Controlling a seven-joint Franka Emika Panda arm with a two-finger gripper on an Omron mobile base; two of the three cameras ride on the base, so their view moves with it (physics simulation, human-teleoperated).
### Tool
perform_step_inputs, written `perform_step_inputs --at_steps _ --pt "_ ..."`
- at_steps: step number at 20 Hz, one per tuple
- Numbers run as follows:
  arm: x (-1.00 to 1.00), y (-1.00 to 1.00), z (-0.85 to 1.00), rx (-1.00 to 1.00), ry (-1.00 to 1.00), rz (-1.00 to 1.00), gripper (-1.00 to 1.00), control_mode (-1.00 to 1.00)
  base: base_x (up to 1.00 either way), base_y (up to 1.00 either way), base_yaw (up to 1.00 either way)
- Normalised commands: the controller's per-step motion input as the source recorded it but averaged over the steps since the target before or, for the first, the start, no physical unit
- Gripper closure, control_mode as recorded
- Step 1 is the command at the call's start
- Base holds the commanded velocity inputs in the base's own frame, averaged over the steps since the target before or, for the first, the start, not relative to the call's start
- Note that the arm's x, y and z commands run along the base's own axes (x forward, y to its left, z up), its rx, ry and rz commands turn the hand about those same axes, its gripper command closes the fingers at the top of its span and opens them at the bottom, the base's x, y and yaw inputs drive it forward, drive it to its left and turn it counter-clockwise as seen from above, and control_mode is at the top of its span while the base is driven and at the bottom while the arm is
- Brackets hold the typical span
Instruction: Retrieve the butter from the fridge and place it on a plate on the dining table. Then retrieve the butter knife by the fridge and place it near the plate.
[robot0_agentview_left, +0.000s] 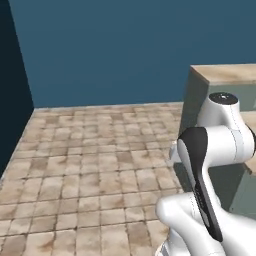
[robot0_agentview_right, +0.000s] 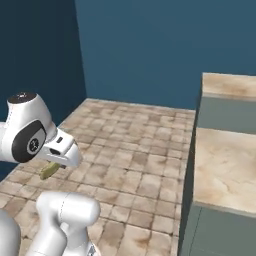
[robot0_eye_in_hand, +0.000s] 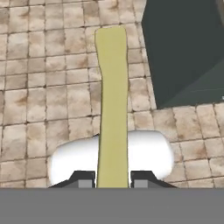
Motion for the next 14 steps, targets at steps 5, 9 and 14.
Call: perform_step_inputs --at_steps 5,9,14 --pt "0.00 0.00 0.00 0.00 0.00 0.00 1.00 1.00 1.00 0.86 -0.67" --pt "0.00 0.00 0.00 0.00 0.00 0.00 1.00 1.00 1.00 0.81 -0.69" --pt "0.00 0.00 0.00 0.00 0.00 0.00 1.00 1.00 1.00 0.89 -0.66"
